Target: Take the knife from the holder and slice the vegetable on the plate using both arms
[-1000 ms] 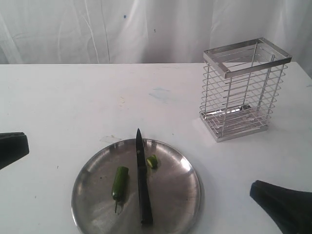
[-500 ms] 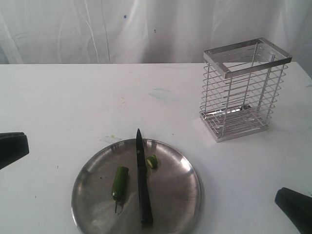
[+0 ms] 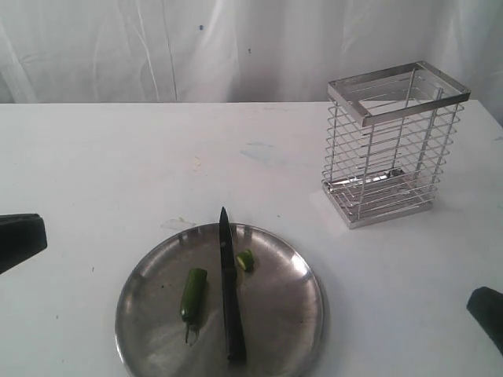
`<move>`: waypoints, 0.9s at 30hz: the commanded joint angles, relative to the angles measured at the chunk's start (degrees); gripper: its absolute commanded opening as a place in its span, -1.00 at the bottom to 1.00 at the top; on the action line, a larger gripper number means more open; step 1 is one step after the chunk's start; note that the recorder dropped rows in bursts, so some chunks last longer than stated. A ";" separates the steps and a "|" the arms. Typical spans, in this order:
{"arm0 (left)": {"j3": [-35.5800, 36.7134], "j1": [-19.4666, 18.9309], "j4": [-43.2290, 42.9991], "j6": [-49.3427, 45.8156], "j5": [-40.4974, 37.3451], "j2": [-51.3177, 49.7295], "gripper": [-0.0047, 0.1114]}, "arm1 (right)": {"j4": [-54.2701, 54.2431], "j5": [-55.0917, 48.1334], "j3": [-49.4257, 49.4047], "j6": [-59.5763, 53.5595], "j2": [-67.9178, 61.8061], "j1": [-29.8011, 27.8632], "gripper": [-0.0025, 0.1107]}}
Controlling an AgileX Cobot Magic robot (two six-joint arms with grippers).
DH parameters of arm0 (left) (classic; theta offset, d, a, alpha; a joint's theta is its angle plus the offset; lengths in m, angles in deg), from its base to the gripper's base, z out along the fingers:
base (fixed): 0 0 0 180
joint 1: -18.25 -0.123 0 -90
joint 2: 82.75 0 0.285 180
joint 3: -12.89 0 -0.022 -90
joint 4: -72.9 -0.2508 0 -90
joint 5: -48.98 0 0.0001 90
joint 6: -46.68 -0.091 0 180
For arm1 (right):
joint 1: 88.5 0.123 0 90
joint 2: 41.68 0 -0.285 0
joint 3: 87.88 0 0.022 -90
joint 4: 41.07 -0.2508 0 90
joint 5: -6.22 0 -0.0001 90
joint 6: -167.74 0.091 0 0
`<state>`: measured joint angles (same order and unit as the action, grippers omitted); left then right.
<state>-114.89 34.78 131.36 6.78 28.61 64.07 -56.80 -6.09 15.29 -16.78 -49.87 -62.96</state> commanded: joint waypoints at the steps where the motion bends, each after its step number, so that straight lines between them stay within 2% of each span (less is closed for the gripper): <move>1: 0.28 0.13 0.62 0.08 0.03 1.17 -0.92 | -0.17 0.51 -0.39 -0.19 0.40 -9.07 -0.96; 3: 1.89 0.13 -0.65 0.08 1.33 4.04 -0.92 | -0.17 0.38 -0.39 -0.19 0.40 -12.96 -0.96; 8: 7.26 0.13 -21.02 0.08 1.99 13.53 -0.92 | -0.17 0.38 -0.39 -0.19 0.40 -18.54 -0.96; 12: 13.60 0.13 -28.90 1.71 3.76 20.32 -0.92 | -0.17 0.38 -0.39 -0.19 0.40 -20.66 -0.96; 15: 18.75 0.13 -32.04 9.52 6.88 25.11 -0.92 | -0.17 0.38 -0.39 -0.19 0.40 -22.25 -0.96; 21: 23.54 0.13 -45.84 34.71 6.74 25.39 -0.92 | -0.17 0.26 -0.39 -0.19 0.40 -22.24 -0.96; 24: 24.24 0.13 -50.11 38.60 7.62 25.39 -0.92 | -0.17 0.26 -0.39 -0.19 0.40 -22.24 -0.96; 27: 25.00 0.13 -50.37 38.60 12.16 25.39 -0.92 | -0.17 0.26 -0.39 -0.19 0.40 -22.24 -0.96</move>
<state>-90.39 34.78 81.99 43.34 37.11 89.20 -56.92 -5.97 15.29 -16.78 -49.78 -84.90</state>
